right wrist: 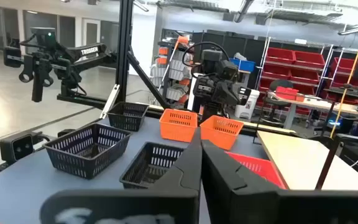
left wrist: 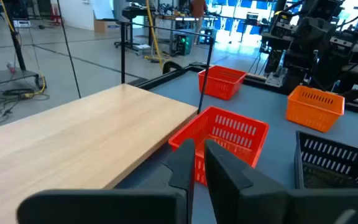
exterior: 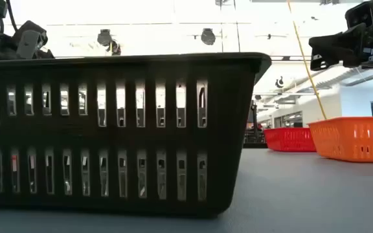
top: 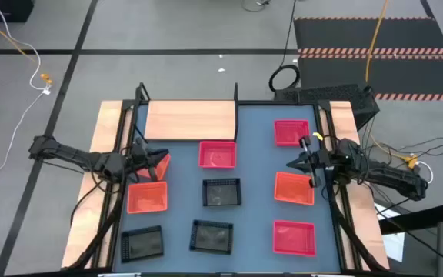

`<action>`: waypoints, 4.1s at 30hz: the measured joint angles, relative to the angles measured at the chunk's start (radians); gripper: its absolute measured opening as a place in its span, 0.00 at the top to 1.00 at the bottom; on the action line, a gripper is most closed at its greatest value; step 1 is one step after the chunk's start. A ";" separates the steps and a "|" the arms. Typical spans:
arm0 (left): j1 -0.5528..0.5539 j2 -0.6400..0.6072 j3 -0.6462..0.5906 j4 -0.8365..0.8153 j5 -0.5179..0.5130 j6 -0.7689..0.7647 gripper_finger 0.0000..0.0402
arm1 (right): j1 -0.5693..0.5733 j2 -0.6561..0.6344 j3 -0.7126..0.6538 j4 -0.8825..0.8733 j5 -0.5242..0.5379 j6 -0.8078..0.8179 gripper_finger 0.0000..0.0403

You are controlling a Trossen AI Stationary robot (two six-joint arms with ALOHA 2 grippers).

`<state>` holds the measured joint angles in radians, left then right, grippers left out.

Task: Stack baskets on shelf by color

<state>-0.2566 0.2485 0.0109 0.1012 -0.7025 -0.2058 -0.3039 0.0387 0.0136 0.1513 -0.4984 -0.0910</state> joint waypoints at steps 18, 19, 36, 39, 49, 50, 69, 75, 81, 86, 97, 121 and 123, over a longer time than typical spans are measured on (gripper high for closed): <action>0.000 0.000 0.000 0.000 0.000 0.000 0.91 | 0.000 0.000 0.000 0.000 0.000 0.000 1.00; 0.000 0.000 0.000 0.000 0.000 0.000 0.91 | 0.000 0.000 0.000 0.000 0.000 0.000 1.00; 0.000 0.000 0.000 0.000 0.000 0.000 0.91 | 0.000 0.000 0.000 0.000 0.000 0.000 1.00; 0.000 0.000 0.000 0.000 0.000 0.000 0.91 | 0.000 0.000 0.000 0.000 0.000 0.000 1.00; 0.000 0.000 0.000 0.000 0.000 0.000 0.91 | 0.000 0.000 0.000 0.000 0.000 0.000 1.00; 0.000 0.000 0.000 0.000 0.000 0.000 0.91 | 0.000 0.000 0.000 0.000 0.000 0.000 1.00; 0.000 0.000 0.000 0.000 0.000 0.000 0.91 | 0.000 0.000 0.000 0.032 -0.004 0.272 1.00; 0.000 0.000 0.000 0.000 0.000 0.000 0.91 | 0.000 0.005 0.000 0.032 0.001 0.419 1.00; 0.000 0.000 0.000 0.000 0.000 0.000 0.91 | 0.001 0.005 0.000 0.049 0.000 0.421 1.00; 0.000 0.000 0.000 0.000 0.000 0.000 0.91 | 0.001 0.005 0.000 0.146 0.026 0.394 1.00; 0.000 0.000 0.000 0.005 0.003 -0.153 0.91 | 0.011 0.018 0.000 0.224 0.132 0.394 1.00; 0.001 0.017 0.000 -0.053 -0.216 0.310 0.91 | 0.011 0.198 0.000 0.603 0.661 -0.083 1.00; 0.002 0.035 0.000 -0.053 -0.215 0.331 0.91 | 0.011 0.215 0.000 0.592 0.681 -0.013 1.00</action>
<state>-0.2546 0.2837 0.0109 0.0483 -0.9174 0.1251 -0.2932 0.2539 0.0135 0.7432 0.1822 -0.1037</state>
